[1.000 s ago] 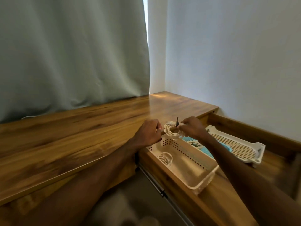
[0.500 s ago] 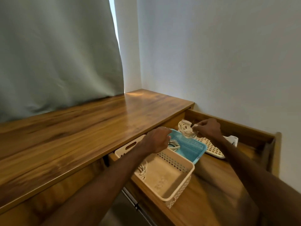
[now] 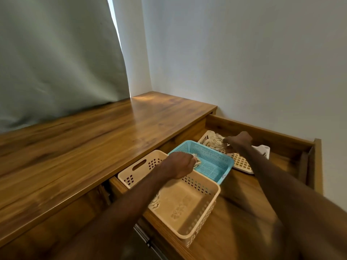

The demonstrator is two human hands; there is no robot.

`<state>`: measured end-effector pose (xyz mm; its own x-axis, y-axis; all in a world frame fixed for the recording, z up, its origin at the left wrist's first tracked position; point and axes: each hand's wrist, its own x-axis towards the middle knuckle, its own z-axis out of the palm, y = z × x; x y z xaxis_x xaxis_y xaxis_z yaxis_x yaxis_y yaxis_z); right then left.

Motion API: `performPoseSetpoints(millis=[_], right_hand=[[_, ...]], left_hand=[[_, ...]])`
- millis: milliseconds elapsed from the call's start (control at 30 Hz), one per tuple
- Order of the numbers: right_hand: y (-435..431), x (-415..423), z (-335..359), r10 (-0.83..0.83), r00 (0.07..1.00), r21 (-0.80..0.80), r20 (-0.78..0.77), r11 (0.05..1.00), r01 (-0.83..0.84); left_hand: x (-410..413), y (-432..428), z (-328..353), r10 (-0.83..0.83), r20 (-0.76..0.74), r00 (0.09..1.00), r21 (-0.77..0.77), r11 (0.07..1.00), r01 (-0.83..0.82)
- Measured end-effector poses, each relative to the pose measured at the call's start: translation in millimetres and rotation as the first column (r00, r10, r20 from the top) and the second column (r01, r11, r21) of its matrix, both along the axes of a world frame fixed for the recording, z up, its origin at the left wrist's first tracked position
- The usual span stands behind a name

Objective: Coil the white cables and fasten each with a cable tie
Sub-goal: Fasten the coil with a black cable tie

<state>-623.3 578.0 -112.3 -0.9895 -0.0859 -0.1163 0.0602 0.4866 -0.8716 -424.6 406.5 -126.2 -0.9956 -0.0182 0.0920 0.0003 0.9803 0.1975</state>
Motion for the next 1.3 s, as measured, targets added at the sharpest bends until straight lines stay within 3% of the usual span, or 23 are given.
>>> performPoseSetpoints(millis=[167, 533, 800, 1067, 1300], right_hand=[[-7.6, 0.7, -25.6, 0.004, 1.0, 0.125, -0.006, 0.992, -0.003], [-10.6, 19.7, -26.0, 0.0, 1.0, 0.115, 0.015, 0.993, -0.002], [1.5, 54.1, -1.2, -0.049, 0.986, 0.069, -0.157, 0.996, 0.061], [27.5, 144.1, 46.7, 0.1, 0.932, 0.005, -0.348, 0.994, -0.105], [69.8, 232.8, 70.5, 0.234, 0.912, -0.078, -0.338, 0.958, -0.274]], left_hand=[[-1.7, 0.2, -3.3, 0.009, -0.007, 1.0, -0.054, 0.999, -0.01], [3.6, 6.8, 4.2, 0.03, 0.005, 1.0, -0.087, 0.996, -0.029], [14.2, 19.3, 15.8, 0.166, -0.002, 0.986, -0.07, 0.984, -0.166], [58.3, 64.3, 46.3, 0.157, -0.154, 0.976, 0.017, 0.988, -0.157], [143.4, 112.9, 76.7, 0.079, -0.24, 0.967, 0.055, 0.996, -0.068]])
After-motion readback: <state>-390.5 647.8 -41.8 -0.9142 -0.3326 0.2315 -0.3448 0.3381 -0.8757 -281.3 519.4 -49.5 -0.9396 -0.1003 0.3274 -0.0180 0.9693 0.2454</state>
